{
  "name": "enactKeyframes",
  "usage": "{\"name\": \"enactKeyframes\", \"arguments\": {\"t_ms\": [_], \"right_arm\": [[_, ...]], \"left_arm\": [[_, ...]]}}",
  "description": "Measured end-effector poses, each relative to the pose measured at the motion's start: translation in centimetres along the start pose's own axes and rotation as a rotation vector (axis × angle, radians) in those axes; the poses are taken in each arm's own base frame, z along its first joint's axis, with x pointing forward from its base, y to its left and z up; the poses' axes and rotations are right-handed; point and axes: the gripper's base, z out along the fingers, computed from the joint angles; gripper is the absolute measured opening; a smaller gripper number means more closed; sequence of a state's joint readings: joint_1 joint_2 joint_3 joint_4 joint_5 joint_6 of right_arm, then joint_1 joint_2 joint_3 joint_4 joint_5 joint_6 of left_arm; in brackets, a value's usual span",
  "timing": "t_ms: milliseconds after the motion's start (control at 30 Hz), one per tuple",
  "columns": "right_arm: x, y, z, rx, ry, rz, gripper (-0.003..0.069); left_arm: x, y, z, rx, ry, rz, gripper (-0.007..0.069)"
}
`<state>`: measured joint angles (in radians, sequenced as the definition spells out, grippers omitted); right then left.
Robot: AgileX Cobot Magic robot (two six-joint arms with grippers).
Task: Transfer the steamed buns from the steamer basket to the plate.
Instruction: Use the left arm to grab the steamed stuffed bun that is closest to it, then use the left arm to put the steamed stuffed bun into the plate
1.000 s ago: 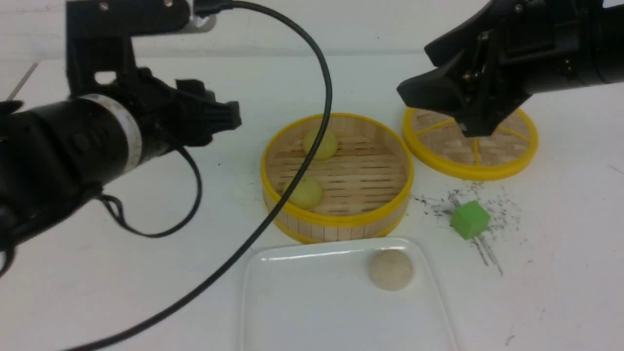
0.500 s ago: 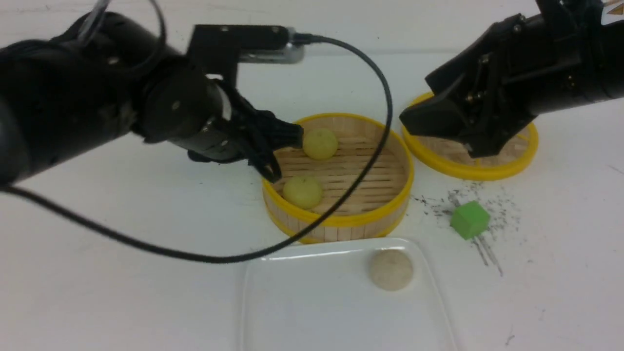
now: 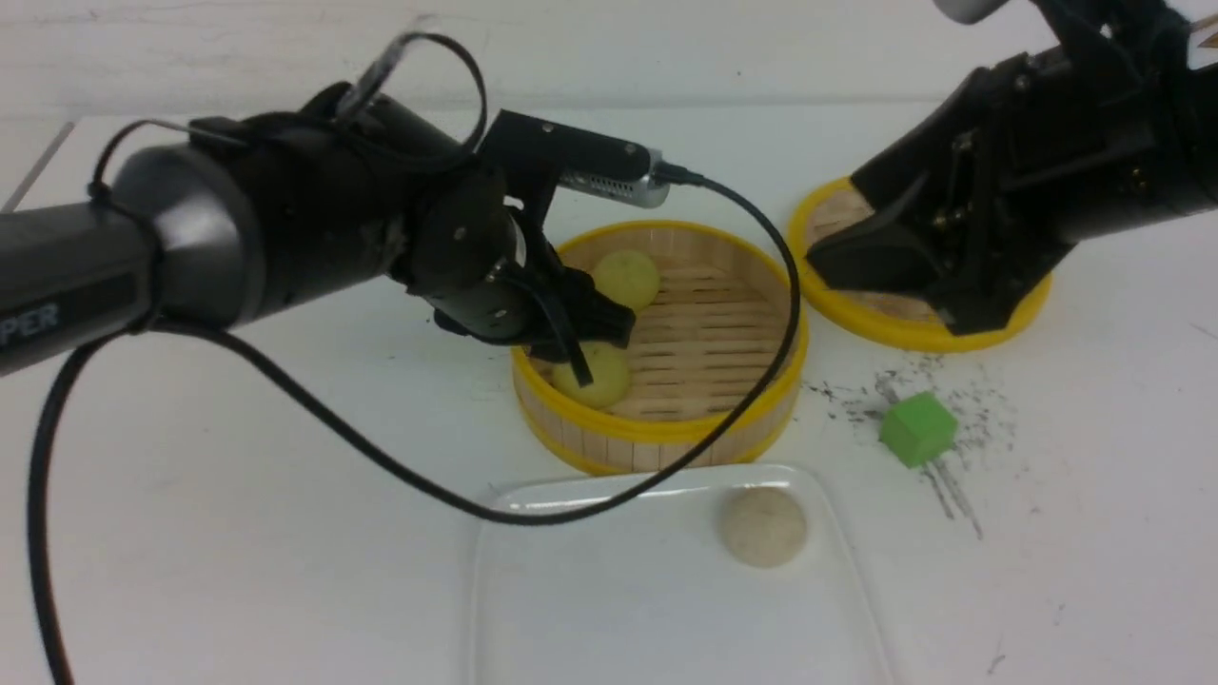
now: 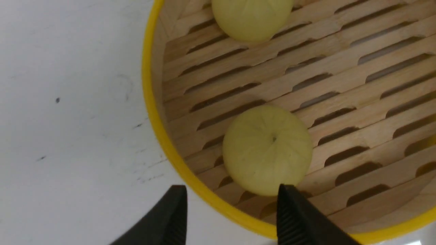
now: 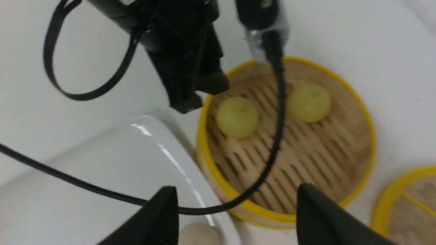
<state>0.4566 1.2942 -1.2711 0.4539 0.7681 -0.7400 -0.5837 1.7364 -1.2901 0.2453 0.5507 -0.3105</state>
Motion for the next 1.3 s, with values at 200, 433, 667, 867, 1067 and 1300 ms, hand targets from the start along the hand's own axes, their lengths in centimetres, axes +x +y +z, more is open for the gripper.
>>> {"name": "enactKeyframes", "arguments": {"t_ms": [200,433,667,867,1067,1300], "right_arm": [[-0.3,0.1,-2.7,0.093,-0.023,-0.008,0.0463],[-0.7,0.7,-5.9,0.154,-0.093,-0.017,0.0463],[-1.0,1.2,-8.0,0.180,-0.151,-0.028,0.0463],[-1.0,1.3,-8.2,0.182,-0.153,-0.032,0.0463],[-1.0,1.4,-8.3,0.181,-0.153,-0.032,0.0463],[-1.0,1.4,-8.3,0.182,-0.153,-0.032,0.0463]], "left_arm": [[-0.5,-0.4,0.9,0.032,-0.063,-0.008,0.0379],[0.0,-0.7,3.1,0.044,-0.049,-0.010,0.0379],[1.0,-1.1,5.7,0.047,-0.010,-0.003,0.0379],[1.1,-1.3,7.0,0.063,-0.040,-0.002,0.0347],[1.0,-1.2,6.8,0.050,-0.020,0.009,0.0085],[-2.5,-0.2,-1.2,0.016,-0.098,-0.010,0.0022]]}}
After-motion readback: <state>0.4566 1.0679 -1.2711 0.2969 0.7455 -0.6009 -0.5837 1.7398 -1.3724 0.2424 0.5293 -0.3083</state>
